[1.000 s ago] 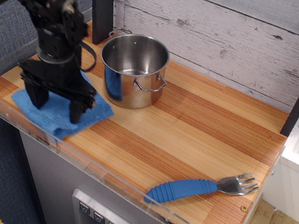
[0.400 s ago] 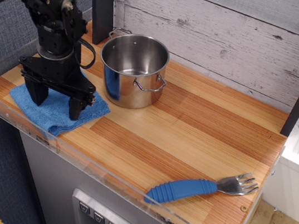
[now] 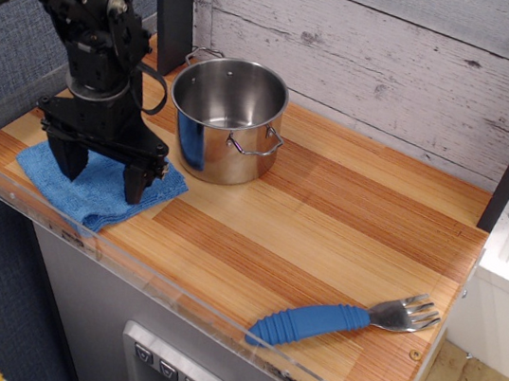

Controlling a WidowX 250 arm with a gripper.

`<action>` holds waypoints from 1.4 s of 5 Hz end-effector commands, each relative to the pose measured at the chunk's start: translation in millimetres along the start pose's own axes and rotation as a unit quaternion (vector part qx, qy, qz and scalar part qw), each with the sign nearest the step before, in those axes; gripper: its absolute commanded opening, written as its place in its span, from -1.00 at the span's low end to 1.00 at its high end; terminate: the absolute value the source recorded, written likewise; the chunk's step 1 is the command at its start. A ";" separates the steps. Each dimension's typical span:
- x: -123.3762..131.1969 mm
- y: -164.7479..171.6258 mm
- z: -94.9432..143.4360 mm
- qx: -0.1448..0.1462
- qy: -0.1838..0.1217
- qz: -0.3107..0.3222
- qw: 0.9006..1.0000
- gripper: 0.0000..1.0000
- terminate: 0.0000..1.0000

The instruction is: Move the blue cloth to the front of the pot.

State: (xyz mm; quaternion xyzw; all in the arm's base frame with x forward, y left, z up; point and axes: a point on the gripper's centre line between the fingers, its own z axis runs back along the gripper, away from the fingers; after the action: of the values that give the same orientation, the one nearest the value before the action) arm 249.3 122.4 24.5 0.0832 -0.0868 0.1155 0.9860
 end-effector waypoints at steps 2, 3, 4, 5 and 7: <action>18.0 -11.2 60.6 0.007 -0.071 -0.011 0.997 1.00 -1.00; 19.5 -14.6 75.3 0.011 -0.083 -0.016 0.996 1.00 -1.00; 19.9 -16.0 85.8 0.004 -0.099 -0.012 0.995 1.00 -1.00; 26.4 -22.4 102.3 0.000 -0.120 -0.018 0.993 1.00 -1.00; 41.9 -49.3 137.7 -0.006 -0.169 -0.060 0.984 1.00 -1.00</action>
State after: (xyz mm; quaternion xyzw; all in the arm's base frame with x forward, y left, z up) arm 283.9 58.0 148.5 0.0976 -0.2272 0.0390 0.9681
